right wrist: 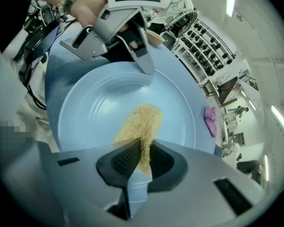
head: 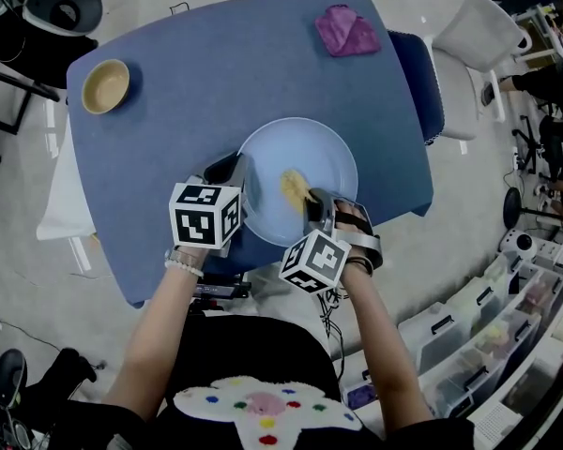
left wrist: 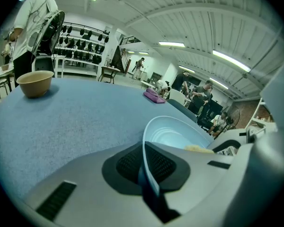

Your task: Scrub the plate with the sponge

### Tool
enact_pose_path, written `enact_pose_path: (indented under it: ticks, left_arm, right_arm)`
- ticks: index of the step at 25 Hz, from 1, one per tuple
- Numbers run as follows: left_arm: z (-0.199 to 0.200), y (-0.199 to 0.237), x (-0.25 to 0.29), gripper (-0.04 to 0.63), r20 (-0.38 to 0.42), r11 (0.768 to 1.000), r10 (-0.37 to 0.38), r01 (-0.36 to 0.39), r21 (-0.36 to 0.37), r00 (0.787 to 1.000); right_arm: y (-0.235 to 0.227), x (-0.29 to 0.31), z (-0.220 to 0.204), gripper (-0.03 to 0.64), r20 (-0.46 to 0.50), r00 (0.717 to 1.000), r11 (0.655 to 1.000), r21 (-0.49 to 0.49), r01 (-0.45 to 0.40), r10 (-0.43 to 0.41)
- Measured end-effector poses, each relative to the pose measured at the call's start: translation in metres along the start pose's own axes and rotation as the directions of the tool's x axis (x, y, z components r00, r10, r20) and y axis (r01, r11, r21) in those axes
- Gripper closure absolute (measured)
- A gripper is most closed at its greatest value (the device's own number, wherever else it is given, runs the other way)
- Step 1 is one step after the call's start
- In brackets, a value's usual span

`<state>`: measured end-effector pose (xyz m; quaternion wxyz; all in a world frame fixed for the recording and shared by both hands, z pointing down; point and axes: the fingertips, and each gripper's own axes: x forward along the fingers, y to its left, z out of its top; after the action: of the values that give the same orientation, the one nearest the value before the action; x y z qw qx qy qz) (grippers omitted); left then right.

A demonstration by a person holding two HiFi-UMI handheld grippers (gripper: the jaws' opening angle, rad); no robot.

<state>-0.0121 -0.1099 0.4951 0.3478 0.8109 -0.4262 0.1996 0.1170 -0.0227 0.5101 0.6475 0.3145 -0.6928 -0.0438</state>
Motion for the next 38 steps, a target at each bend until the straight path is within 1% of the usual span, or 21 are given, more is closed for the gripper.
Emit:
enact_pose_path:
  ticks: [5,12,17,21,23,29,34,38]
  left_arm:
    - [0.001,0.000,-0.001,0.574,0.002,1.000,0.006,-0.006,0.004,1.000]
    - [0.002,-0.001,0.000,0.574,0.003,1.000,0.010,-0.010,0.008,1.000]
    - [0.002,0.000,-0.001,0.574,0.006,1.000,0.012,-0.012,0.010,1.000]
    - [0.002,0.000,-0.002,0.574,0.008,1.000,0.017,-0.017,0.013,1.000]
    - [0.003,0.000,-0.002,0.574,0.010,1.000,0.018,-0.018,0.013,1.000]
    - [0.002,0.000,-0.002,0.574,0.011,1.000,0.022,-0.022,0.014,1.000]
    - [0.002,0.000,-0.002,0.574,0.014,0.999,0.030,-0.031,0.018,0.999]
    - [0.002,0.000,-0.002,0.572,0.021,0.999,0.044,-0.044,0.022,0.999]
  right_arm:
    - [-0.028,0.013,-0.010,0.575,-0.023,0.999,0.999,0.013,0.043,-0.042]
    - [-0.069,0.033,-0.024,0.575,-0.086,0.989,0.993,-0.017,0.117,-0.118]
    - [-0.083,0.039,-0.024,0.574,-0.103,0.986,0.992,-0.029,0.126,-0.128]
    - [-0.083,0.037,-0.024,0.574,-0.112,0.982,0.988,-0.064,0.143,-0.149]
    - [-0.080,0.035,-0.026,0.575,-0.126,0.980,0.985,-0.094,0.142,-0.153]
    - [-0.070,0.024,-0.040,0.575,-0.177,0.971,0.982,-0.129,0.142,-0.163]
    - [-0.048,0.010,-0.049,0.575,-0.205,0.970,0.987,-0.121,0.109,-0.132]
    - [-0.027,-0.002,-0.052,0.575,-0.211,0.972,0.992,-0.093,0.086,-0.104]
